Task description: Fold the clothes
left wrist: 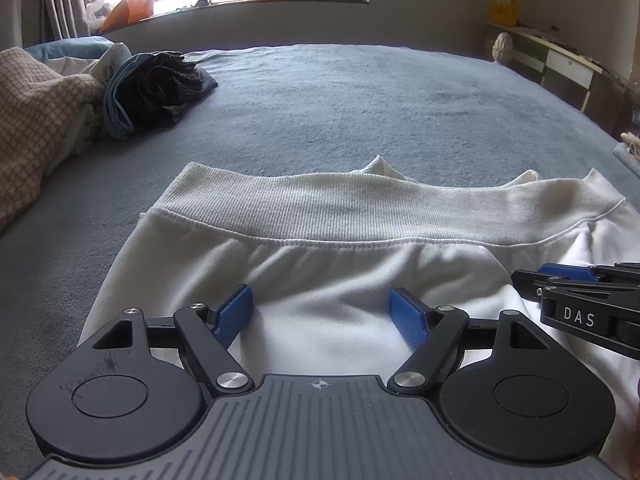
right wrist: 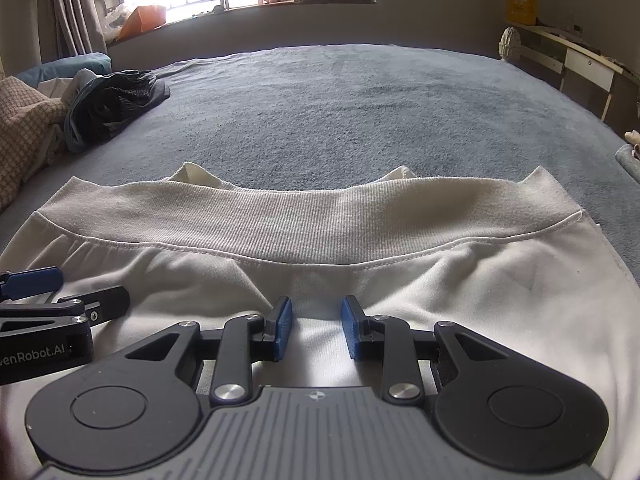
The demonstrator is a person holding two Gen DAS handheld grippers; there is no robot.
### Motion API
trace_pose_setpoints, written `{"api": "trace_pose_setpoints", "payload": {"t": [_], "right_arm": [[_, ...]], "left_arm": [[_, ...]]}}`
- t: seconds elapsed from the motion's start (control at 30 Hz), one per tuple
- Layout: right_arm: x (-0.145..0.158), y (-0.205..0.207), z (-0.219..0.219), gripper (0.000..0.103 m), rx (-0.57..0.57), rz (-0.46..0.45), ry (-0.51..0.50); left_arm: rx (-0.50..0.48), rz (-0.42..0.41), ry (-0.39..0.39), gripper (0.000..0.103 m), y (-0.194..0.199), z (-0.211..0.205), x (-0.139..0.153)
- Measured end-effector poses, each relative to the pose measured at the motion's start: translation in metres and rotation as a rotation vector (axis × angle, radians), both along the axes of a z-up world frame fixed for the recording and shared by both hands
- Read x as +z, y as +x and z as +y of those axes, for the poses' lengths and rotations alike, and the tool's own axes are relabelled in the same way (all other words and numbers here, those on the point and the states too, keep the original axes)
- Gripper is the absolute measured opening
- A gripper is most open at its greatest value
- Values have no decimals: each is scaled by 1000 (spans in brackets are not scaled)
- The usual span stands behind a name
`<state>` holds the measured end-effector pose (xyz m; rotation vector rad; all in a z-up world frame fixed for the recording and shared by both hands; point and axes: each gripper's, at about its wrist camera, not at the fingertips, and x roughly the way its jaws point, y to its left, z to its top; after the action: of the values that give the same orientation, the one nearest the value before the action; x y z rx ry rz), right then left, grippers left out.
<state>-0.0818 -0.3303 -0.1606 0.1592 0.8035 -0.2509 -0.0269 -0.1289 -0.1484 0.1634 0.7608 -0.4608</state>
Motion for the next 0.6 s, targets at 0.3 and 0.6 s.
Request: {"api": "trace_pose_setpoints", "payload": {"t": [0.3,0.6], "right_arm": [[-1,-1,-1,30,0,-5,2],[-1,-2,-5,30,-4,-11,28]], "left_arm": [[-2,3,-4,78,1,1,0],[7,0,6,80,1,-4,0]]}}
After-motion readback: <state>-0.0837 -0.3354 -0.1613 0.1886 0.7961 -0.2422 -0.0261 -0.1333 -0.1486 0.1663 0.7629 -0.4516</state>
